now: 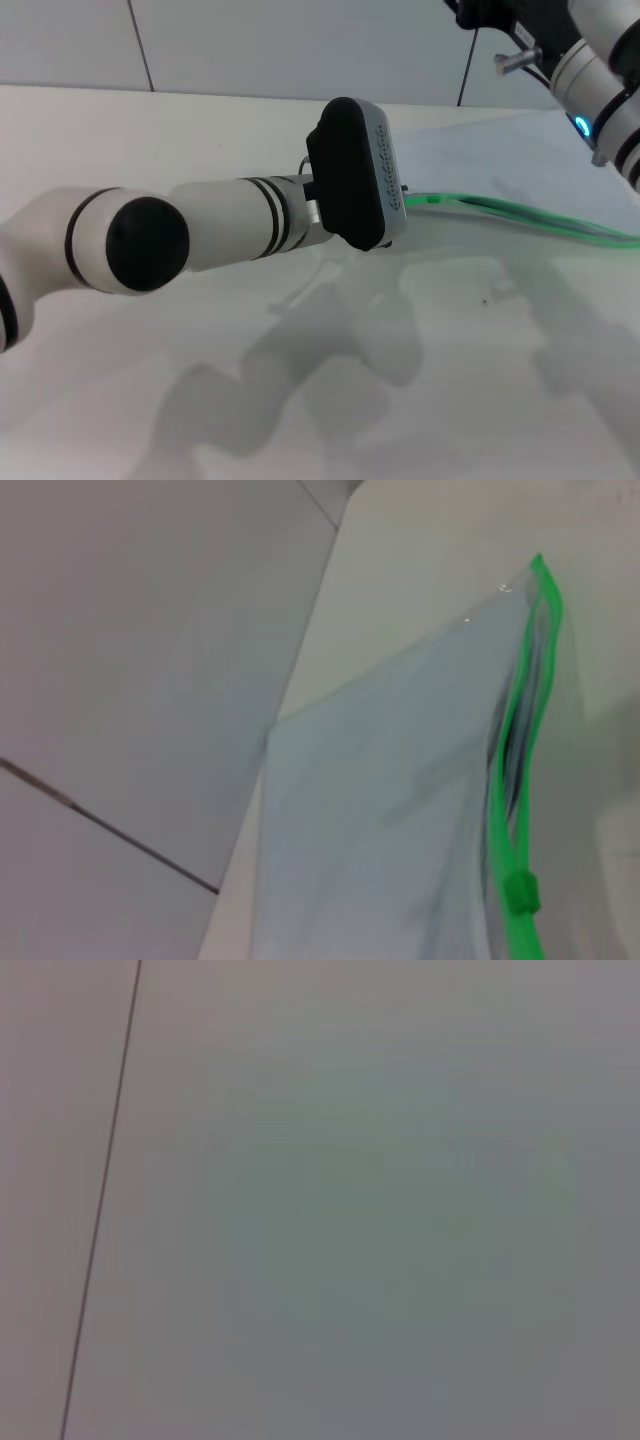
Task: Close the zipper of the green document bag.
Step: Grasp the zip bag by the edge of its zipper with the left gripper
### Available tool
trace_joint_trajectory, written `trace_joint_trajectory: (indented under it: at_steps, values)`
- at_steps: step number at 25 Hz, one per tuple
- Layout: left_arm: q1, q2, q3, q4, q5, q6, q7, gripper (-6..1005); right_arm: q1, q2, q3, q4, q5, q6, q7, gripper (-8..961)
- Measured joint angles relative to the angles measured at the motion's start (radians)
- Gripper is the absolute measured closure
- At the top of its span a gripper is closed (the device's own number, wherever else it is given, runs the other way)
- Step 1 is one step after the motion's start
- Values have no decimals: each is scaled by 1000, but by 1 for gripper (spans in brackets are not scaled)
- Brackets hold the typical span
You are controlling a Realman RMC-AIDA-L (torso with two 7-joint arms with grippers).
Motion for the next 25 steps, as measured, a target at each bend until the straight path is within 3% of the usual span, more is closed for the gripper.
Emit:
trace_joint_trajectory:
  at_steps: [5,11,17,25]
  values:
    - [27,1,1,22,0,28,0,946,-13,-1,54,-16,2,76,2,341]
    - [82,9,1,101,1,66,0,946,-23,-2,195,-67,3,301,1,350]
    - [142,32,-3,190,0,101,0,947,-11,-2,347,-74,10,522,-79,359]
    - [202,48,-1,266,0,127,-1,947,4,0,548,-30,370,863,-521,372]
